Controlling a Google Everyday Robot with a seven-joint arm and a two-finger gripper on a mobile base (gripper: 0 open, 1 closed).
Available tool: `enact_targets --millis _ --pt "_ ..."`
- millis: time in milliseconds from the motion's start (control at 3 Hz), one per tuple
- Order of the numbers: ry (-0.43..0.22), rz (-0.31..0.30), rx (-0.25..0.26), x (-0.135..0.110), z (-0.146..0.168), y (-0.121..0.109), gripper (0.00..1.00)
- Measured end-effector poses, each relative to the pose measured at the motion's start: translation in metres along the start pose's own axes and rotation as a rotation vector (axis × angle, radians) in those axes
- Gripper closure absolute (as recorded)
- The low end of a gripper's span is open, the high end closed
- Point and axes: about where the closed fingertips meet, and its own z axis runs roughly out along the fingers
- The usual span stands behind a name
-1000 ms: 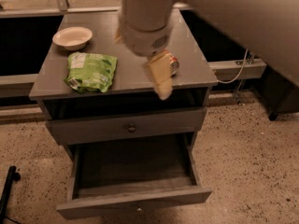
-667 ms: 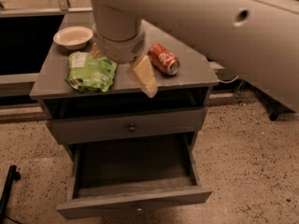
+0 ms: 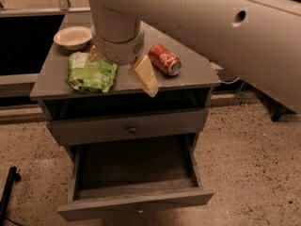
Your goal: Place green rice chip bag into middle drawer
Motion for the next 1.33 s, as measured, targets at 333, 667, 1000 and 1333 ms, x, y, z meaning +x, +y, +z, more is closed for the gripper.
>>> enact_targets --millis 333,667,1000,1333 --pt "0.017 -0.095 0.023 0.003 0.008 -0.017 0.0" --pt "0.078 -0.362 0.112 0.014 0.031 -0.073 0.0" --pt "0.105 -0.523 0.145 0.026 0.047 -0.108 0.0" --pt "0.025 -0.653 0.11 0.04 0.092 -0.143 0.0"
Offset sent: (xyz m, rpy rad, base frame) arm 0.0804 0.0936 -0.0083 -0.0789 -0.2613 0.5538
